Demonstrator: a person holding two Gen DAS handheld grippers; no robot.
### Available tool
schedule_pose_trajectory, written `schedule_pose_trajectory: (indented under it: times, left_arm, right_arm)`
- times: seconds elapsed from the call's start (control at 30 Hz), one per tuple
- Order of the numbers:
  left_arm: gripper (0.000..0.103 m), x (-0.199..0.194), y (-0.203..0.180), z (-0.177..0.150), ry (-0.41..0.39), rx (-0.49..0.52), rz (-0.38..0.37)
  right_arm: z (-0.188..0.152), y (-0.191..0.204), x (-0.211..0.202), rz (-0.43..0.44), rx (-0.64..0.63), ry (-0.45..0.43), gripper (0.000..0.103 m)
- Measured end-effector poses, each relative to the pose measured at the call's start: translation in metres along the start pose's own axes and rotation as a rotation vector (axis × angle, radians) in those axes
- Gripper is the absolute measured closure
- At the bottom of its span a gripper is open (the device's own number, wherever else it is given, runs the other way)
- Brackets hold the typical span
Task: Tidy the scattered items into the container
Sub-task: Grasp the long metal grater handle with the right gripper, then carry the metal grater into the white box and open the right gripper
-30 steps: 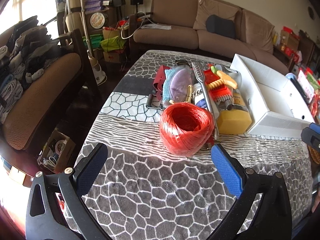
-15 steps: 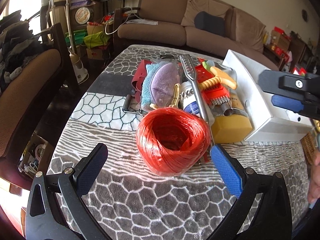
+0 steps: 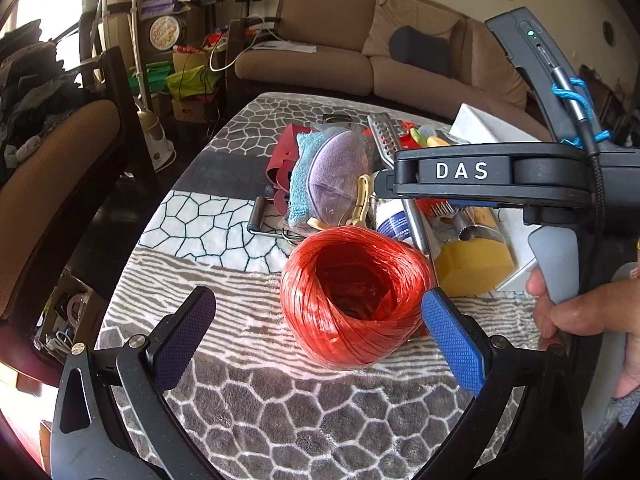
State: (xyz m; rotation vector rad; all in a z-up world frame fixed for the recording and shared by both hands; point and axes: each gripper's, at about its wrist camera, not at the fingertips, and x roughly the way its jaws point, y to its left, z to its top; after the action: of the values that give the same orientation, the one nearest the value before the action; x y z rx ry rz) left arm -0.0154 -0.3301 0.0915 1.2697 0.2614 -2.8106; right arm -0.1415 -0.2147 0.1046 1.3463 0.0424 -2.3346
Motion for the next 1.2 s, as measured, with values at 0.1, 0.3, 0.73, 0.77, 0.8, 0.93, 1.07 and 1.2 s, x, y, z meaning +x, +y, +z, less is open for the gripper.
schedule_pose_trajectory:
  times: [0.1,0.3,0.73,0.77,0.8,0.93,1.07,1.2]
  left_arm:
    - [0.0,-0.002,0.001,-0.001,-0.005,-0.003,0.001]
    - [0.0,-0.01,-0.005,0.0,-0.015,0.003,-0.009]
    - [0.0,-0.039,-0.043,0.006,-0.025,-0.022,-0.116]
    - [0.0,-0.042,-0.048,0.007,-0.023,-0.029,-0.129]
    - [0.0,-0.046,-0.052,0.007,-0.021,-0.033,-0.138]
    - [0.0,-0.059,-0.074,0.014,-0.031,-0.009,-0.145]
    - [0.0,-0.068,-0.102,0.025,-0.053,0.027,-0.155]
    - [0.0,-0.067,-0.139,0.041,-0.058,0.075,-0.193]
  right_arm:
    - [0.003,0.004,0.004,-0.067,-0.02,0.005,0.031]
    - [0.002,0.004,0.008,-0.116,-0.046,0.024,0.087]
    - [-0.009,0.0,-0.073,0.088,0.035,-0.063,0.092]
    - [-0.011,-0.001,-0.081,0.106,0.047,-0.068,0.092]
    - [-0.012,-0.003,-0.088,0.122,0.057,-0.074,0.092]
    - [-0.015,-0.013,-0.116,0.149,0.075,-0.1,0.092]
    - [-0.012,-0.042,-0.142,0.156,0.134,-0.137,0.092]
    - [-0.01,-0.086,-0.161,0.13,0.195,-0.172,0.092]
